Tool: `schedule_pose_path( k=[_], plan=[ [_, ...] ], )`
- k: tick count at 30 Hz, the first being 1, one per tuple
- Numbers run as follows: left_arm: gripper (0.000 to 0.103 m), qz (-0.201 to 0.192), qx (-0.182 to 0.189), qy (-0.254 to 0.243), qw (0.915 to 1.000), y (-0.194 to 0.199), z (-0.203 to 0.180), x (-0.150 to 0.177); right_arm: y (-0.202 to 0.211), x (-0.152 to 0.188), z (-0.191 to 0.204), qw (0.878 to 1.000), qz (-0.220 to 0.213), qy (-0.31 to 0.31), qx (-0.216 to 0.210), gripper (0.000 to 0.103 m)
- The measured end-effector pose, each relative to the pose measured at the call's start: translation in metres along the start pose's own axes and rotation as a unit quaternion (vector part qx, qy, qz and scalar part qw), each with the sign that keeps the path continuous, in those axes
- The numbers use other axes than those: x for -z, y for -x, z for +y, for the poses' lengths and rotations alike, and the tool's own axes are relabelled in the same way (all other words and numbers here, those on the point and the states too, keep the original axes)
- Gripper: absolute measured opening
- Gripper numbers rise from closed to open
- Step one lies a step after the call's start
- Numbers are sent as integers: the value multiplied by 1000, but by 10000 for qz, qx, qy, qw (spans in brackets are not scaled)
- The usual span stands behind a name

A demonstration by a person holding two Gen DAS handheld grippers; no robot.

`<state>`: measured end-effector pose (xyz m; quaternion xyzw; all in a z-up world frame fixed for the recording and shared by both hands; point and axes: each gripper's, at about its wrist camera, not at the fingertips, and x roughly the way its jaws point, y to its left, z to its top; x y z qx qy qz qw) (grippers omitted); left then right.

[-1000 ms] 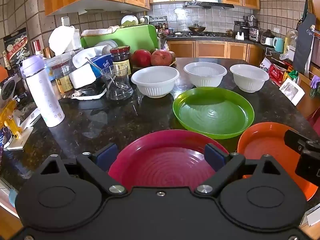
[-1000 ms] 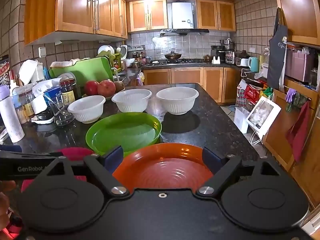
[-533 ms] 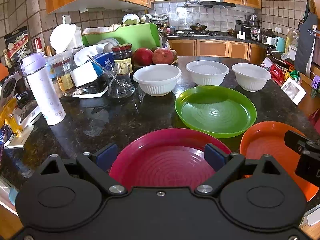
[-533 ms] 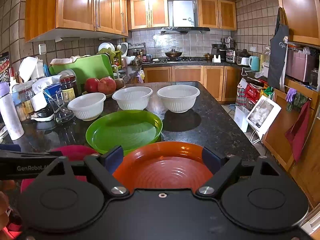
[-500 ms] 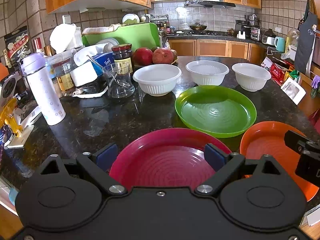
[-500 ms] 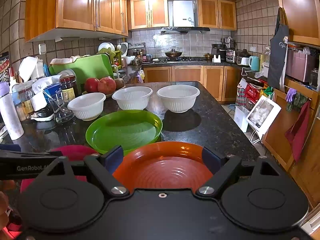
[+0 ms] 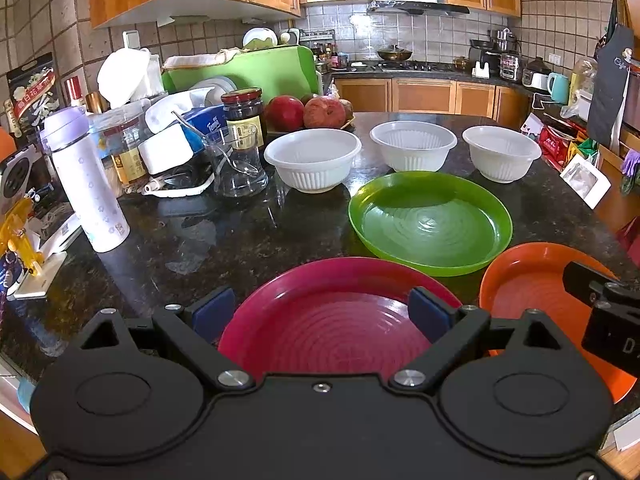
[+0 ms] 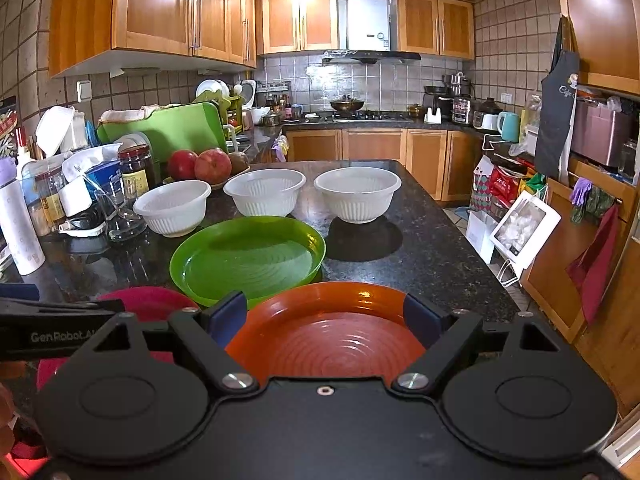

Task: Organize plates and bowls
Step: 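Position the left tool fingers at the rim of the magenta plate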

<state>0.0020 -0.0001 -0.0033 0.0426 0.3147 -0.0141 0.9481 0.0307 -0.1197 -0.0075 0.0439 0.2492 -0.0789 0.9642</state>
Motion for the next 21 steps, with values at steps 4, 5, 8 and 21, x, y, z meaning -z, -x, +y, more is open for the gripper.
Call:
schedule_pose_path(
  k=[4,5,8,21],
  plan=[
    [94,34,19,-40,10000,1,-1,-1,-2,0,-1,10000,35,-17,10,89],
    [94,23,17,-51,10000,1,-1,-1,-2,0,-1,10000,46,-23,13,89],
    [94,6,17,-55,10000,1,-2,-1,-3,0,-3,10000,52,-34,12,89],
    [91,-351,-95,30,9993,15,-4,-1,9,1,-8,9983,-572,25,110,86]
  ],
)
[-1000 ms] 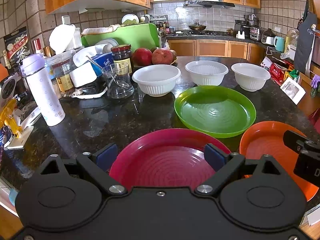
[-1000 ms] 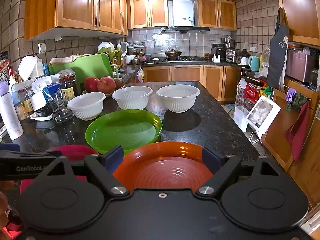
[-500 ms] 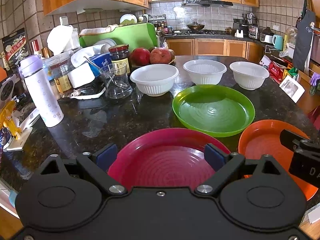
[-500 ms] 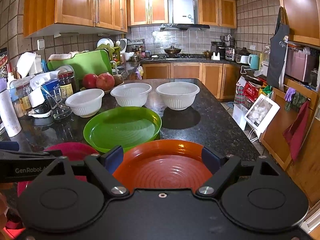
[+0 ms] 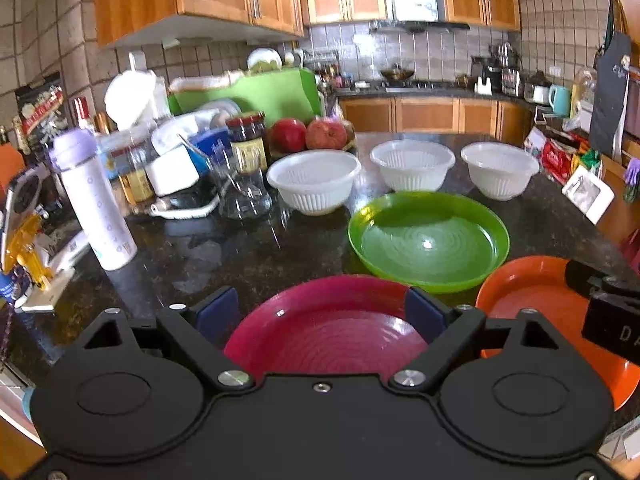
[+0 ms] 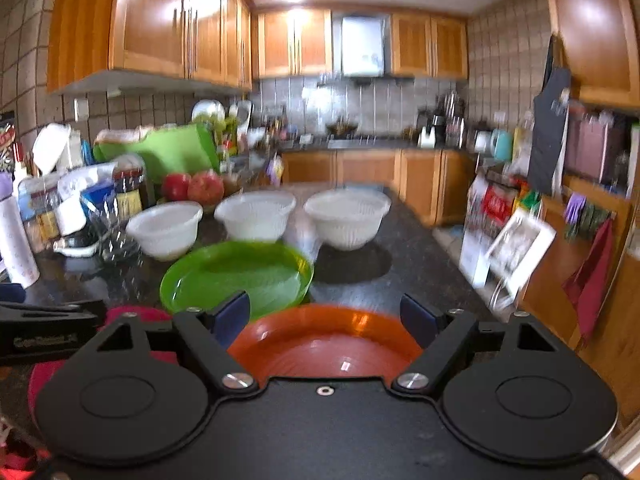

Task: Organize plates and bowls
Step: 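Position the left tool fingers at the rim of the magenta plate, then close the left tool on the magenta plate rim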

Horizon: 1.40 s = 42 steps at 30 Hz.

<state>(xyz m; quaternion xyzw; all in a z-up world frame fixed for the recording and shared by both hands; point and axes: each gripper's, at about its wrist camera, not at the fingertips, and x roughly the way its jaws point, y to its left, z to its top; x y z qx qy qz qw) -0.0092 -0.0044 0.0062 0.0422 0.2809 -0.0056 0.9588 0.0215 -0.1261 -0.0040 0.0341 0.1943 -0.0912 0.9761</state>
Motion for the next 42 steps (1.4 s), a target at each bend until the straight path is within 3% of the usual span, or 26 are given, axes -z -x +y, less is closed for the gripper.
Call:
schedule_pose_path(
  k=[7,9,16,19,28,31,34,42],
  plan=[
    [91,-128,63,444,9989,14,10,-6,25,-7,-3,9964,-818,225,45,84],
    [91,-337,-134,254,9990,22,9,-5,35,-9,-3,9934,-1101,321,61,84],
    [91,-593,-346,426,9967,48,10,-2,79,-6,-2,9717,-2303,442,271,84],
    [91,-598,-454,492,9960,54,11,2,94,-4,-6,9667,-2533,325,172,84],
    [90,-438,-598,144,9971,68,9,18,103,4,-10,9755,-2107,45,-633,83],
    [89,-333,-654,-37,9973,68,8,21,103,7,-9,9786,-1857,81,-879,72],
    [84,-152,-596,-35,9981,66,12,23,100,8,-10,9825,-1476,22,-1139,67],
    [83,467,-206,102,9986,49,33,27,72,16,2,9833,-190,-117,-1806,51]
  ],
)
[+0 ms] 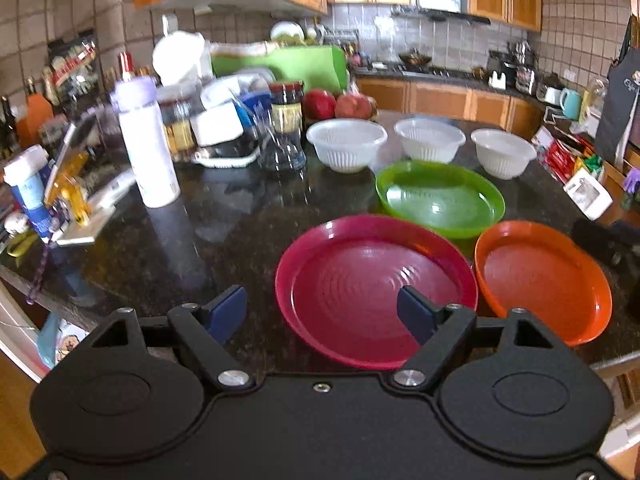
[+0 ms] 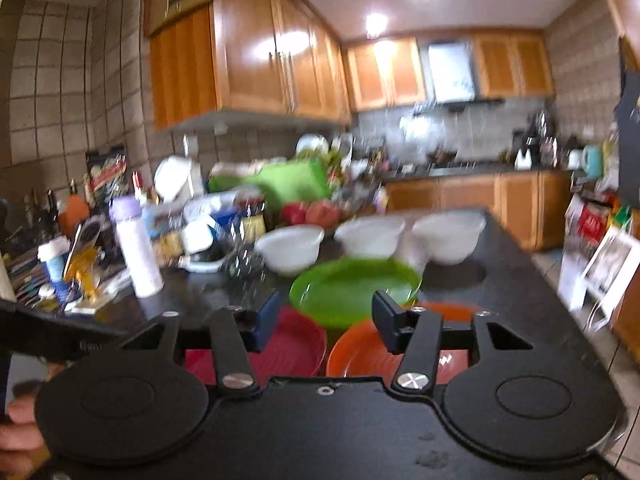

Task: Organize plates and bowls
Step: 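Close the left tool on the magenta plate rim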

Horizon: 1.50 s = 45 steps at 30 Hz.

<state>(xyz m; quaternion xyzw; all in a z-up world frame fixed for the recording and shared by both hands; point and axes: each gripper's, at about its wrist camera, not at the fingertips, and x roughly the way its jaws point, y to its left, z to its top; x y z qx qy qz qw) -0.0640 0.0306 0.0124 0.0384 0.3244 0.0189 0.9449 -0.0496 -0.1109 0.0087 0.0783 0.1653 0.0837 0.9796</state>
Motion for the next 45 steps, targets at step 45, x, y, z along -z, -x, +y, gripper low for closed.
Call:
schedule_pose_path(
  k=[45],
  plan=[
    [48,1252,1208,-616,9828,-96,54,-11,-163,11,33,9750,1971,726,728,14]
  ],
)
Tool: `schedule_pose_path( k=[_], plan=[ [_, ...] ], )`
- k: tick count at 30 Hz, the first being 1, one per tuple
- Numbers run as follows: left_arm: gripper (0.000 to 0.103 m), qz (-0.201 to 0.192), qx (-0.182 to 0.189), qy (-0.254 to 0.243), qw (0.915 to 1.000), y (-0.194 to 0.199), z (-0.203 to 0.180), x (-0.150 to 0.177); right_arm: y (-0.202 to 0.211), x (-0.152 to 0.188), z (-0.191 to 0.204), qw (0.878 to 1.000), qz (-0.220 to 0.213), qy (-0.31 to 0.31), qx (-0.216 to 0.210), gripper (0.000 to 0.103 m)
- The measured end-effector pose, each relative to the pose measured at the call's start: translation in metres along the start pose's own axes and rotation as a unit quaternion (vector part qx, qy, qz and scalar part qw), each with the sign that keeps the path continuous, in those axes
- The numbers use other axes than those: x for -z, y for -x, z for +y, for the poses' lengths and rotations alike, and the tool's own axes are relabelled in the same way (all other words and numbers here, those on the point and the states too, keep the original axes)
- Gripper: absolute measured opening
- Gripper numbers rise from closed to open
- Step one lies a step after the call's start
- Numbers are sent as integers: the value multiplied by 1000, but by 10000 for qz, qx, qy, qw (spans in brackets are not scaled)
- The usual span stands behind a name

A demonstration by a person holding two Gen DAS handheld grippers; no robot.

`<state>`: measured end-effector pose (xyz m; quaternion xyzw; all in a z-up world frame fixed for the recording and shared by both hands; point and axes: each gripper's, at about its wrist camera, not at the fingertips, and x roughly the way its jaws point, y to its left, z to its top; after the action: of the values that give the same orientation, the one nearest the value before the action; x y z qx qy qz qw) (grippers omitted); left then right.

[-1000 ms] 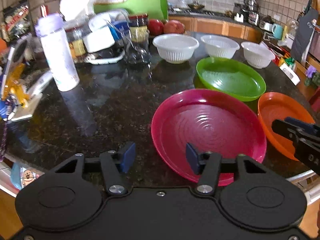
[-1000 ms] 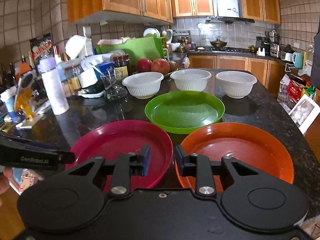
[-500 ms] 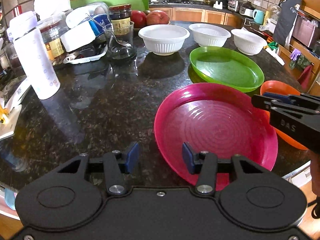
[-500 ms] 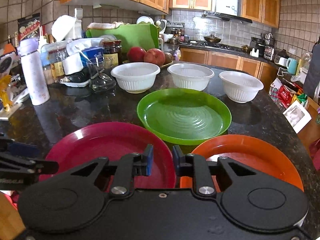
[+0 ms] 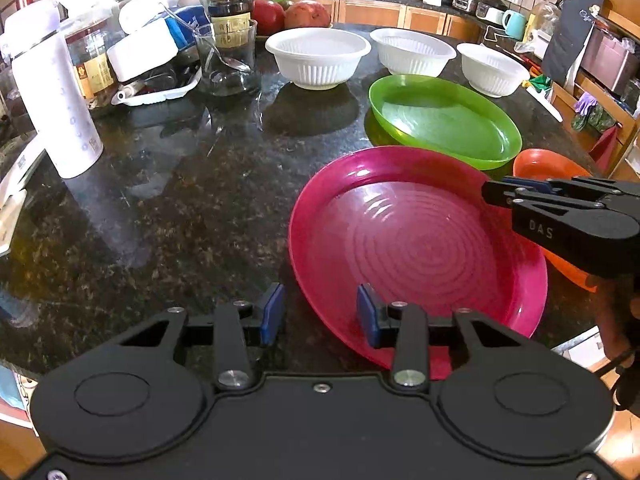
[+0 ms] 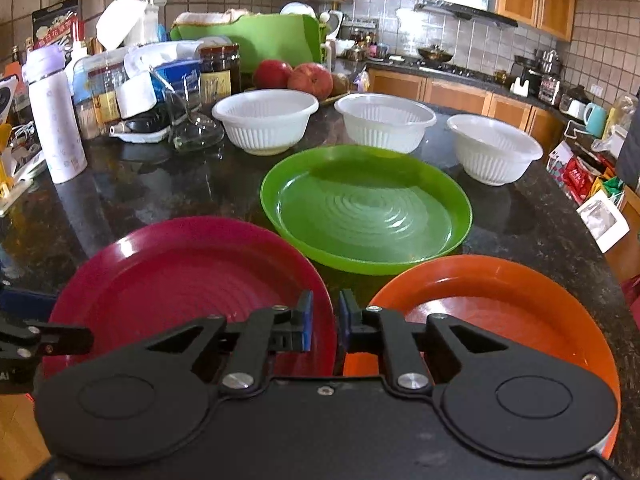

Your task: Organize plates and bowls

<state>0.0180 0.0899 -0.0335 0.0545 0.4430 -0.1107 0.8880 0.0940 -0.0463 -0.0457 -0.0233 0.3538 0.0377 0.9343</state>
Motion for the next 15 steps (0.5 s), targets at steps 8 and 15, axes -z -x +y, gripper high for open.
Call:
schedule_pose_path(
  k=[8,15],
  plan=[
    [32,29,92,259,9996,-1,0,1,-2,0,-1,9999,70,-22,-88,11],
    [19,20,6,453,9990,-1,6,2,5,1,0,10000,35,-56,-73,9]
  ],
)
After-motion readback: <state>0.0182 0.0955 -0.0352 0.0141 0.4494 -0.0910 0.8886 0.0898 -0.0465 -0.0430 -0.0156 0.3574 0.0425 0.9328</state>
